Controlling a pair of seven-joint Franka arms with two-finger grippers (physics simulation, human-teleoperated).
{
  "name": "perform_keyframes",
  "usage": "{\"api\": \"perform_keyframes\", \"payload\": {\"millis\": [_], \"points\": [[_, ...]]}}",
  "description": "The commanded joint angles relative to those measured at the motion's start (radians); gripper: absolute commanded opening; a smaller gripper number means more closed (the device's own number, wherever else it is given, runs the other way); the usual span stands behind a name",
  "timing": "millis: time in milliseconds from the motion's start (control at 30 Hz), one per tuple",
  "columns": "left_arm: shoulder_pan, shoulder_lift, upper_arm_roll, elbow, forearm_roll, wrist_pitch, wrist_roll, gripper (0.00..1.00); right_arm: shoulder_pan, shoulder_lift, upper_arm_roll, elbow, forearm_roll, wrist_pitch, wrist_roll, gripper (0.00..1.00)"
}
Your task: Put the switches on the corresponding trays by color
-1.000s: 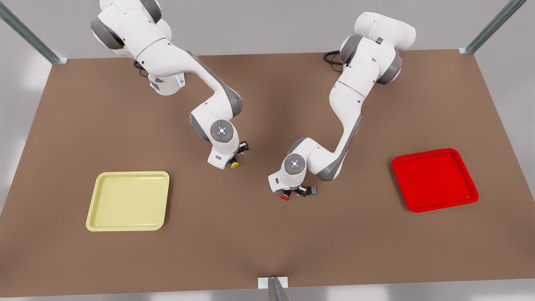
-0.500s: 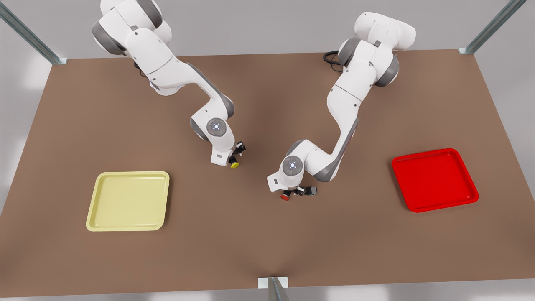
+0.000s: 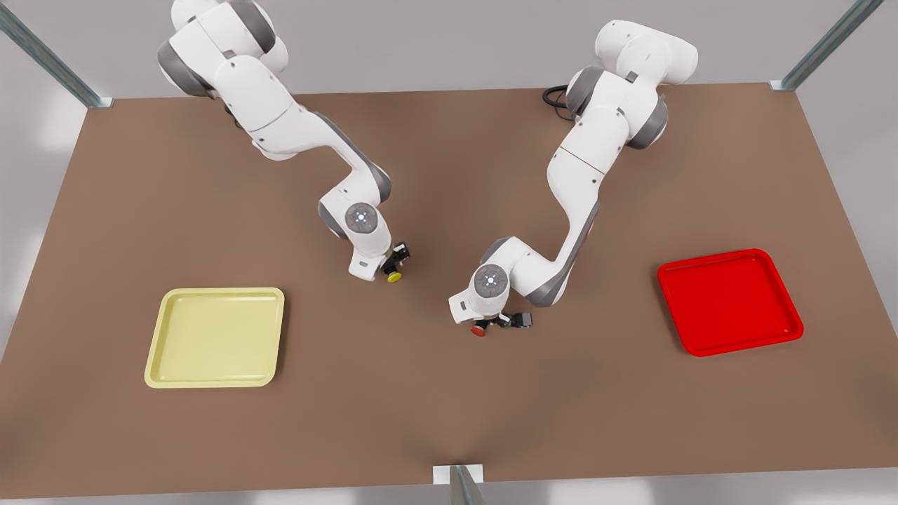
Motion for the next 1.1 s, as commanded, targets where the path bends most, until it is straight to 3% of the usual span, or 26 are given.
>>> {"api": "perform_keyframes", "payload": {"millis": [0, 267, 567, 867, 1067], "points": [[0.0, 0.0, 0.0, 0.001, 0.0, 0.0, 0.0, 0.58, 0.0, 0.003, 0.0, 0.0, 0.0, 0.0, 0.001, 0.91], [0.0, 0.0, 0.0, 0.001, 0.0, 0.0, 0.0, 0.58, 0.012, 0.009, 0.0, 0.002, 0.0, -0.001, 0.013, 0.72], [0.0, 0.0, 0.0, 0.001, 0.0, -0.002, -0.003, 0.54, 0.012, 0.008, 0.0, 0.005, 0.0, -0.014, 0.01, 0.59], [0.002, -0.009, 0.0, 0.003, -0.001, -0.005, -0.005, 0.52, 0.012, 0.004, 0.0, 0.003, 0.0, -0.015, 0.008, 0.59], [0.014, -0.066, 0.002, 0.004, -0.001, -0.048, 0.006, 0.52, 0.011, 0.004, -0.001, 0.003, 0.0, -0.017, 0.005, 0.52]]}}
